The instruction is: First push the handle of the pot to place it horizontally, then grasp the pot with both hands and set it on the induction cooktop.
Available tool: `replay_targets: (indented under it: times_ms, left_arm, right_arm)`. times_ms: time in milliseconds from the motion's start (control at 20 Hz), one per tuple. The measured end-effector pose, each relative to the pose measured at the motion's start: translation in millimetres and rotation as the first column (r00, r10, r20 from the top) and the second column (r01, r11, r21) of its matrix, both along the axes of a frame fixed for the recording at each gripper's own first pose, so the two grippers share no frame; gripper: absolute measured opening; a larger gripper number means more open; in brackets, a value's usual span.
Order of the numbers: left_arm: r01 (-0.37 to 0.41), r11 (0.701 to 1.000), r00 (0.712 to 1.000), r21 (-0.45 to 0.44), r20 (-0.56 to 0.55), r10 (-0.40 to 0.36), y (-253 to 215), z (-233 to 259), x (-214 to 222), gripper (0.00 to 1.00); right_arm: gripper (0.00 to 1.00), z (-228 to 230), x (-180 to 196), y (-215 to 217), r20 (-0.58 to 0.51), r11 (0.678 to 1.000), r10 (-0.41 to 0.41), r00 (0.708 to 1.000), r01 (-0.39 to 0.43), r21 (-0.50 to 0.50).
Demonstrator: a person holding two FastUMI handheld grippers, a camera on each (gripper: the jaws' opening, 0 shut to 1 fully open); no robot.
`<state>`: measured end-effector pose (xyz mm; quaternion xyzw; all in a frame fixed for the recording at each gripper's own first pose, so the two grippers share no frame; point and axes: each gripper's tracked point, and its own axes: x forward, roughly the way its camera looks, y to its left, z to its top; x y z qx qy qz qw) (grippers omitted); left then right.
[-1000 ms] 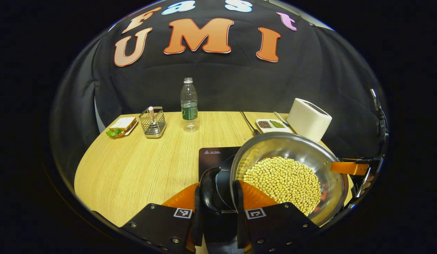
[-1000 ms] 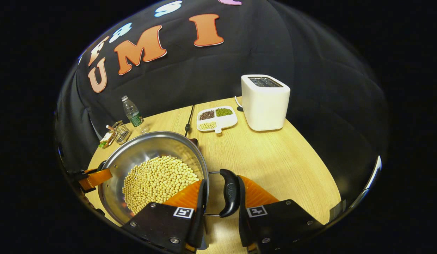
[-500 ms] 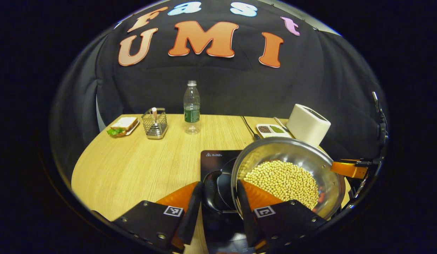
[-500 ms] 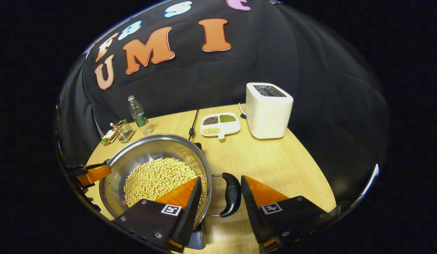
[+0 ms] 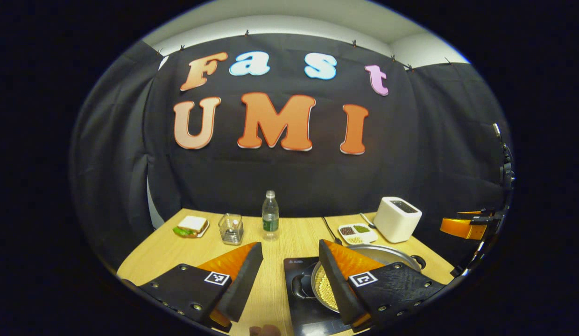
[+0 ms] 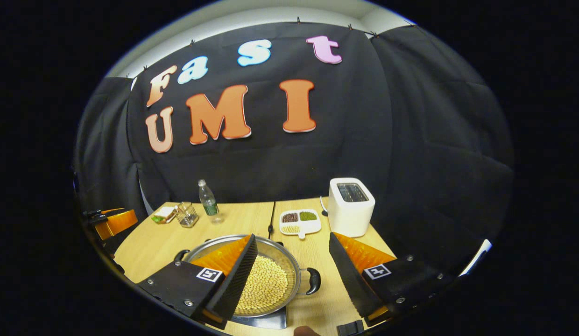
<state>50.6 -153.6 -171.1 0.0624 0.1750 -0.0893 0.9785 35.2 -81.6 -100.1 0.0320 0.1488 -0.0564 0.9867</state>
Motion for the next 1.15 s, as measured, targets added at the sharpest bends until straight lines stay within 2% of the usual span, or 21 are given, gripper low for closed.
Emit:
replay_targets:
  times_ms: [150, 250, 450, 900, 1100, 1150]
  left_arm:
    - [-0.018, 1.000, 0.993, 0.001, 0.115, 0.018, 17.6, 70.8, -10.7, 0.77]
    - [-0.031, 0.999, 0.984, -0.030, 0.172, 0.036, 28.5, 109.3, -20.7, 0.77]
    - [-0.061, 0.994, 0.968, -0.087, 0.238, 0.080, 54.7, 154.2, -40.3, 0.77]
    - [-0.062, 0.995, 0.964, -0.080, 0.253, 0.080, 57.1, 156.9, -49.4, 0.77]
    - [-0.051, 0.995, 0.965, -0.081, 0.251, 0.070, 53.7, 155.5, -50.2, 0.77]
    - [-0.050, 0.995, 0.966, -0.082, 0.250, 0.069, 53.5, 155.4, -50.4, 0.77]
  right_arm:
    - [0.95, 53.1, -13.9, 12.1, 0.103, 1.000, 0.016, 0.995, -0.016, -0.002]
    - [0.94, 76.4, -26.0, 17.4, 0.149, 1.000, 0.023, 0.989, -0.022, -0.008]
    - [0.94, 104.5, -38.1, 23.7, 0.215, 1.000, 0.019, 0.976, -0.015, -0.021]
    - [0.94, 109.7, -49.4, 48.1, 0.221, 0.994, 0.076, 0.972, -0.091, 0.058]
    - [0.94, 113.9, -51.7, 39.9, 0.238, 0.995, 0.063, 0.969, -0.079, 0.057]
    - [1.00, 113.4, -52.1, 39.6, 0.235, 0.995, 0.062, 0.970, -0.079, 0.060]
